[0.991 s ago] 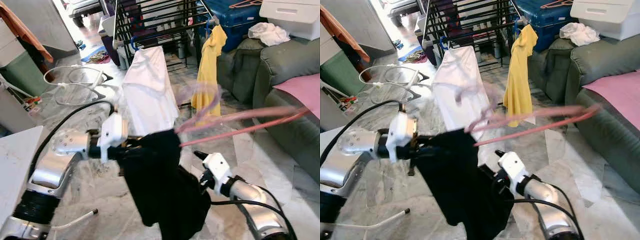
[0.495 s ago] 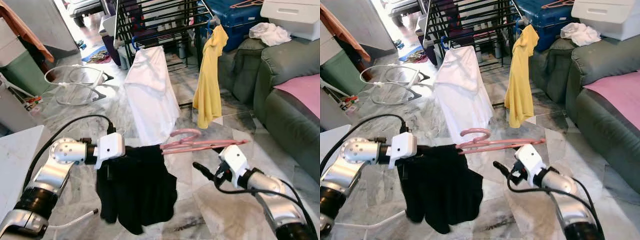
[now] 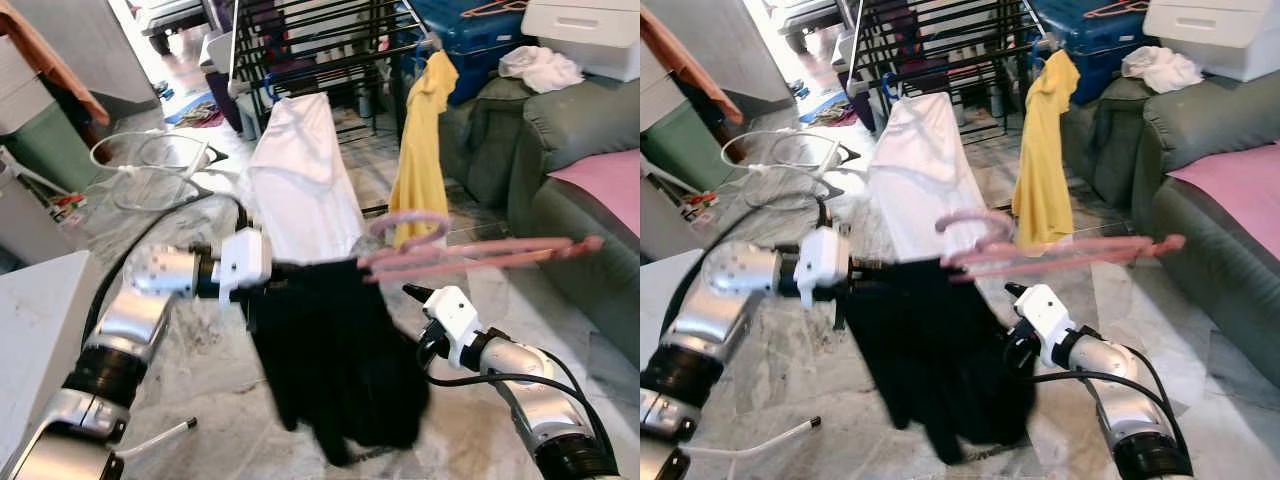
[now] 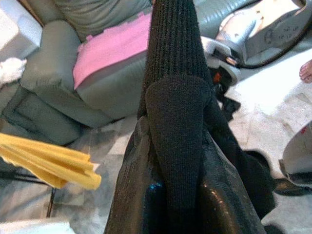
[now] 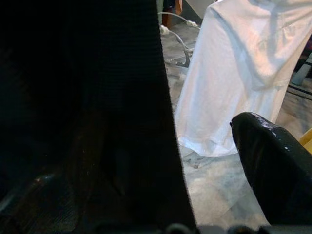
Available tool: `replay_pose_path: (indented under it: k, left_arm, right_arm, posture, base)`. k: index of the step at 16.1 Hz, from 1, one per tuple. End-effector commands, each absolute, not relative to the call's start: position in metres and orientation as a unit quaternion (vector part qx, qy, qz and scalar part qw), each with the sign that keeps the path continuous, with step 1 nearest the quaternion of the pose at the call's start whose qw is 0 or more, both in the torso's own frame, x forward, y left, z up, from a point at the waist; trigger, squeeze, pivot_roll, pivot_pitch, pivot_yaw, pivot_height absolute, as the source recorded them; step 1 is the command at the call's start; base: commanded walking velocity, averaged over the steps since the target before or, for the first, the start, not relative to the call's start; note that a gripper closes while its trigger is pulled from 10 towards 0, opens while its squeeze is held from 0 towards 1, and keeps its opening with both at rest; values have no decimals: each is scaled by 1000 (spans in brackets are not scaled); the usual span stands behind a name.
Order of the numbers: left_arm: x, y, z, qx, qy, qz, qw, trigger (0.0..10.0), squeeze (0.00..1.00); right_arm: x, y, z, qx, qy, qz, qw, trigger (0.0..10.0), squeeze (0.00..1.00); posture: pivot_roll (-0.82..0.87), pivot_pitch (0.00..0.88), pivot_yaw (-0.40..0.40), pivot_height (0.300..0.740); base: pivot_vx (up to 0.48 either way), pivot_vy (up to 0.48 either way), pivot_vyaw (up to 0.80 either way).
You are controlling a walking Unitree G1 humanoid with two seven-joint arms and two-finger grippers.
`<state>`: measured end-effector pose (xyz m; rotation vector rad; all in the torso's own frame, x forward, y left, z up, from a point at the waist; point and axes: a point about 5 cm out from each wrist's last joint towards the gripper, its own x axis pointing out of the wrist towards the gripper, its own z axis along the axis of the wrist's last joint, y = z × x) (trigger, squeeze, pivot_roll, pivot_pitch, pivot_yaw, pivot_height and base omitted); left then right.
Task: Hang hanger
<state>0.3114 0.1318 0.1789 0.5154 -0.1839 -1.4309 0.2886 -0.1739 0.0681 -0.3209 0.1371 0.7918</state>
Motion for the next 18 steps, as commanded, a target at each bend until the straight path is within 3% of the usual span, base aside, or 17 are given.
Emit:
replay_pose_path:
  k: [1,8,12,13,16,18]
  left_arm:
    - [313,136,191,238,-108,-637,725,0,0]
    - [301,111,234,206,-175,-670,692,0,0]
    - [293,103,273,177,-224,-668,687,0,0]
    - [294,104,281,171,-234,-663,690,0,0]
    - [297,114,285,180,-228,-646,706,0,0]
    - [307,131,275,193,-205,-617,735,0,0]
  right_arm:
    - [290,-166,68,-157,63,399,901,10000,0]
    - [291,-161,58,-126,85,406,901,10000,0]
    - [273,-165,20,-94,171,389,900,10000,0]
    - [267,-173,7,-96,208,361,904,0,0]
    - [262,-198,-3,-83,243,282,924,0,0]
    - [260,-223,-2,-80,251,222,939,0,0]
  posture:
    - [-136,0,210,740]
    - [-124,0,206,740]
    - [-118,0,203,740]
    - [-106,0,199,740]
    - [-103,0,196,740]
    - [-109,0,196,740]
  base:
    - [0,0,0]
    - [0,0,0]
    - [0,0,0]
    - [0,0,0]
    - [0,0,0]
    - [0,0,0]
